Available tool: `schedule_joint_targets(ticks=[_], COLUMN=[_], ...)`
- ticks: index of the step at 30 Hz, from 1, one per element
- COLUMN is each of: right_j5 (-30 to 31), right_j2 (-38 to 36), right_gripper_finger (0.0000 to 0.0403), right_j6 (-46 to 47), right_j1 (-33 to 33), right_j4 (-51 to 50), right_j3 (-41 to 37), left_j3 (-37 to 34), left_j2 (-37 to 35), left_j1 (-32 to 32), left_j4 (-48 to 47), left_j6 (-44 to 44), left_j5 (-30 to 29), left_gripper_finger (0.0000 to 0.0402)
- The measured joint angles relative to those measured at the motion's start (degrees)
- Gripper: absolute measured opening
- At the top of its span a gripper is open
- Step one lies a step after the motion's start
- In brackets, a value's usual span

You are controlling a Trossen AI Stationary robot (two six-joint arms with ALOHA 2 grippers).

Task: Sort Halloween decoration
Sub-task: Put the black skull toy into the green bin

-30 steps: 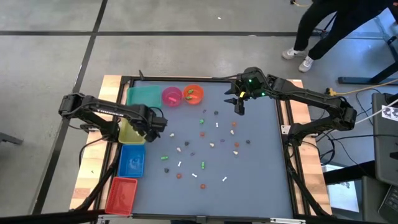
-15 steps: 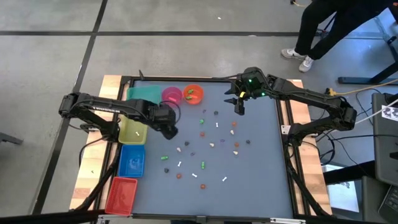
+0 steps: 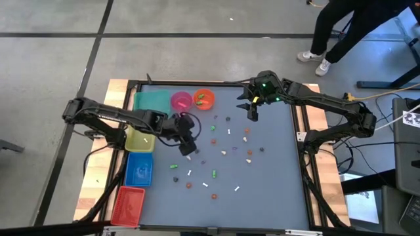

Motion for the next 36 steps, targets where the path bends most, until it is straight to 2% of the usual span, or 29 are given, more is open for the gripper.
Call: schedule_joint_targets(ticks=[13,24,30,36], right_j5=[0.0,0.0,0.0,0.0], right_j2=[0.0,0.0,0.0,0.0], right_gripper_finger=[0.0168,0.0168,0.0168,0.0168], right_j6=[0.0,0.0,0.0,0.0], right_j1=[0.0,0.0,0.0,0.0], right_j4=[-1.8,-2.0,-1.9,-1.9], right_j3=[0.0,0.0,0.0,0.0], left_j3=[0.0,0.0,0.0,0.0], left_j2=[12.3,22.6,25.8,26.3], left_j1=[-3.3,-3.3,-3.2,-3.2], left_j4=[3.9,4.1,4.3,4.5], left_j6=[2.0,2.0,2.0,2.0], left_j5=[0.6,0.6,0.3,-2.9], left_gripper_finger=[0.0145,0.0145,0.0145,0.0145])
